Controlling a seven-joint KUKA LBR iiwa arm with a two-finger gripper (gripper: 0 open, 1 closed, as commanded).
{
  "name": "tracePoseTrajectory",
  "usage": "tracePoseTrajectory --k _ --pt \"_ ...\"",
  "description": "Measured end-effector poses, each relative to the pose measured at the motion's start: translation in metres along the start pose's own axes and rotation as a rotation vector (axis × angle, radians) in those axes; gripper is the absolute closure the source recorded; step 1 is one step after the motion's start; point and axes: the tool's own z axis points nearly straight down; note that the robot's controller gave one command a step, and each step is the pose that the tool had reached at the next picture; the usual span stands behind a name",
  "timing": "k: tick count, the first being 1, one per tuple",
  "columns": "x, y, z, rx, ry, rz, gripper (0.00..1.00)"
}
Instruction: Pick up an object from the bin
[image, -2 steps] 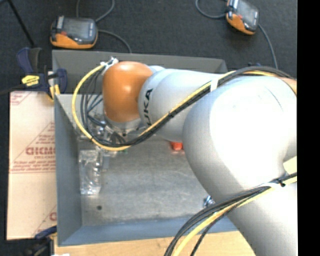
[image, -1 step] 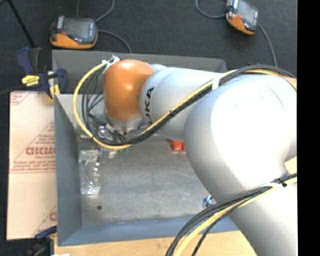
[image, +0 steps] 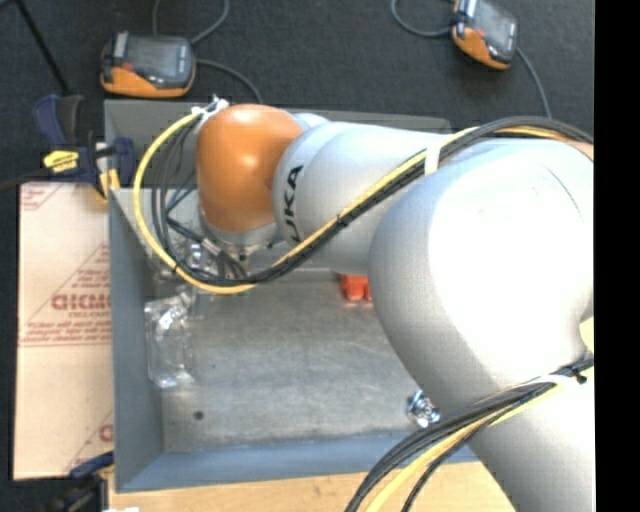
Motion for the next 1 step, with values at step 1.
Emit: tracePoseTrajectory --k 1 --pt "-0.0119 0.0176 -0.1189 -0.004 -0.004 -0.016 1.00"
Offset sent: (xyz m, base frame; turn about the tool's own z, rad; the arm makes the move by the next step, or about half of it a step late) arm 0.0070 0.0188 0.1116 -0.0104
